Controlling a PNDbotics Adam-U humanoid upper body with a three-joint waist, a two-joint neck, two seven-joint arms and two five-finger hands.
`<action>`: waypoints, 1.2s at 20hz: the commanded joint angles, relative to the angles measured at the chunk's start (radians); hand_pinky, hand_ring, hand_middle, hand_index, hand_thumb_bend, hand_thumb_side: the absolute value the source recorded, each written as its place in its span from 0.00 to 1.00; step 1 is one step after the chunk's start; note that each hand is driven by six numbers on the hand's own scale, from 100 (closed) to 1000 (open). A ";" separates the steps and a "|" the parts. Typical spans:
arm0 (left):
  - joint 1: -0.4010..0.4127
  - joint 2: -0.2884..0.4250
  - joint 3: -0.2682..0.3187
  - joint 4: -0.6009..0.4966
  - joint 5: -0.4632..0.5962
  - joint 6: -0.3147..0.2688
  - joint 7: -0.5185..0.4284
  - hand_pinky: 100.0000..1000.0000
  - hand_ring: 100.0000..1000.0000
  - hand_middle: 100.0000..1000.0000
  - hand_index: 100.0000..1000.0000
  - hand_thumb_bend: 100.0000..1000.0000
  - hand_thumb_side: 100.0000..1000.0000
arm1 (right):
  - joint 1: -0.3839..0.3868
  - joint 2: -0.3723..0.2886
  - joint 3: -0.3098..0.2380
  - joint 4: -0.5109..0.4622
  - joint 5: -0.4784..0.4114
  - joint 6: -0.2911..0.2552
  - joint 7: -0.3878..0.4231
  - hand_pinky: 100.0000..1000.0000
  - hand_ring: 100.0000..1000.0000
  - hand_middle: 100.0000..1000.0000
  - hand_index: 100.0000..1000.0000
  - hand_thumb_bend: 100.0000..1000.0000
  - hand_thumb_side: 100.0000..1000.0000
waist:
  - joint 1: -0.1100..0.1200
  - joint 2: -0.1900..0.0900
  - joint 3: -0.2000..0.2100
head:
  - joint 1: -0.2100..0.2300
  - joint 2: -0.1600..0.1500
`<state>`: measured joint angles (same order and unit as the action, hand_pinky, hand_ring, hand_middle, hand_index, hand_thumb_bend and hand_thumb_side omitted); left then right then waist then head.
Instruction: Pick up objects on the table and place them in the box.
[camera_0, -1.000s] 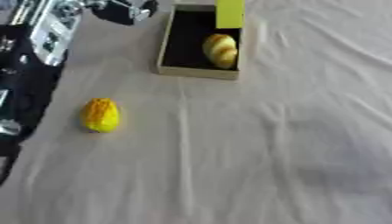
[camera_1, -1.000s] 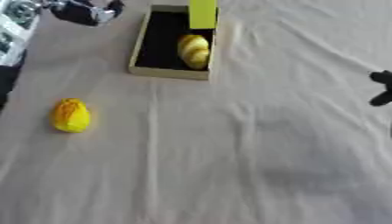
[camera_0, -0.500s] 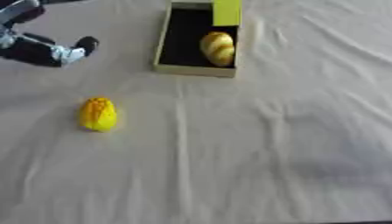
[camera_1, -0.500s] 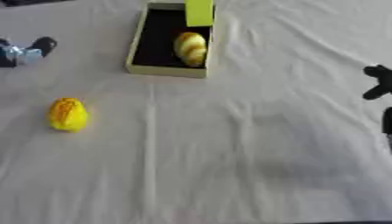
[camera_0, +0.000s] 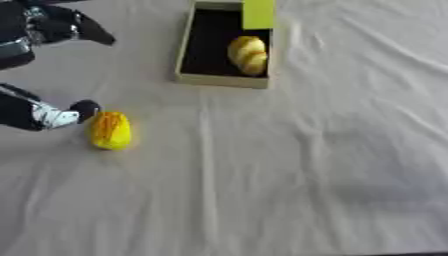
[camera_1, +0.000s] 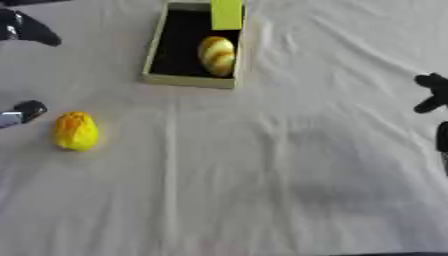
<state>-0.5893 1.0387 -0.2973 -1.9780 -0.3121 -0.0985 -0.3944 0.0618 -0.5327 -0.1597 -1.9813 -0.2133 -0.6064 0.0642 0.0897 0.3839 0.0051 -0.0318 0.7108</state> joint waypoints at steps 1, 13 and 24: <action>0.006 0.050 0.019 -0.021 -0.011 0.015 -0.022 0.92 0.88 0.79 0.90 0.38 0.38 | -0.002 -0.014 -0.008 -0.019 0.003 0.002 0.000 1.00 0.85 0.51 0.75 0.00 0.41 | -0.005 -0.014 -0.002 | 0.000 -0.006; 0.034 0.038 -0.009 -0.021 -0.051 0.068 -0.085 0.92 0.88 0.79 0.91 0.40 0.33 | -0.005 -0.003 -0.008 -0.019 -0.001 0.018 0.008 1.00 0.85 0.50 0.74 0.00 0.41 | -0.006 -0.014 -0.005 | 0.004 -0.003; -0.020 -0.018 -0.079 0.088 -0.078 0.121 -0.125 0.90 0.87 0.77 0.89 0.41 0.29 | -0.008 0.000 -0.005 -0.019 -0.008 0.023 0.018 1.00 0.85 0.50 0.74 0.00 0.41 | -0.008 -0.015 -0.011 | 0.009 0.000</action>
<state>-0.5932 1.0060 -0.3780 -1.8987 -0.3813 0.0210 -0.5143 0.0595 -0.5221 -0.1592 -1.9813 -0.2147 -0.5841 0.0825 0.0853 0.3876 -0.0057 -0.0267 0.7117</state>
